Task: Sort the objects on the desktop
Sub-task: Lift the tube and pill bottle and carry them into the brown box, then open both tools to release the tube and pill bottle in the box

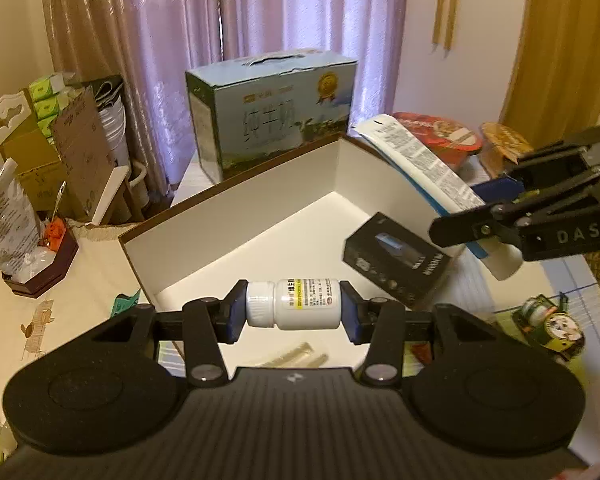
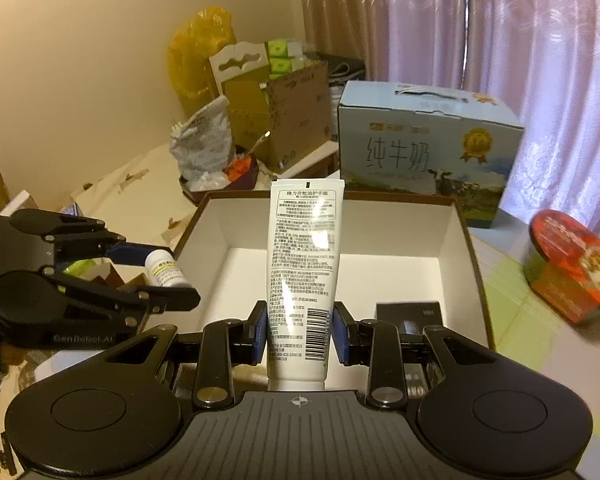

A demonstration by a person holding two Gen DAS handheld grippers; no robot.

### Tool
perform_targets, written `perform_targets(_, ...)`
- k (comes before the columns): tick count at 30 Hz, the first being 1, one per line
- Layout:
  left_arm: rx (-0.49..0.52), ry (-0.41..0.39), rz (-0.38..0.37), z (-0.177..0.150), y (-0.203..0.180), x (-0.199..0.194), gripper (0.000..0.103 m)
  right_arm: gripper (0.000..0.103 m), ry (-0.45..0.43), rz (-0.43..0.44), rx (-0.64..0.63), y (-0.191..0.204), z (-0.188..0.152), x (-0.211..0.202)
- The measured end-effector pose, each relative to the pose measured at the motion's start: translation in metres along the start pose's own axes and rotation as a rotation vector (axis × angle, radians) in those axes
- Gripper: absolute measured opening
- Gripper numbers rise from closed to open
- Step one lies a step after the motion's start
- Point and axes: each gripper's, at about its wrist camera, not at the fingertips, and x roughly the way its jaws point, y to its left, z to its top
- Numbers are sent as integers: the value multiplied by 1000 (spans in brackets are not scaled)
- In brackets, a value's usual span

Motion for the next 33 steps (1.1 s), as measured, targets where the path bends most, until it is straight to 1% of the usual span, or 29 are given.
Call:
perform_targets(4,-23,32,3,4,14,20,42,30,48,-7,-13,-3,9,30)
perform_targets(11,-74,105,-4,13,31,65,42,30,152,-27,-3,-17,8,83)
perform_targets(17,-97,213,2,13,35,108,42,30,276,-31,27,-33,3,127)
perform_targets(21,-91,281,13,10,36,132,42,30,355,-28,42,-42,-2,151)
perform_targets(26,-101,360,25,8,38,157,42,30,434,-31,44,-48,-5,170)
perform_targets(29,-109,399,35,7,40,171,42,30,449,-34,42,-50,-6,175)
perform_targets(33,-118,430,47,3,42,182,42,30,463,-35,43,-54,-7,179)
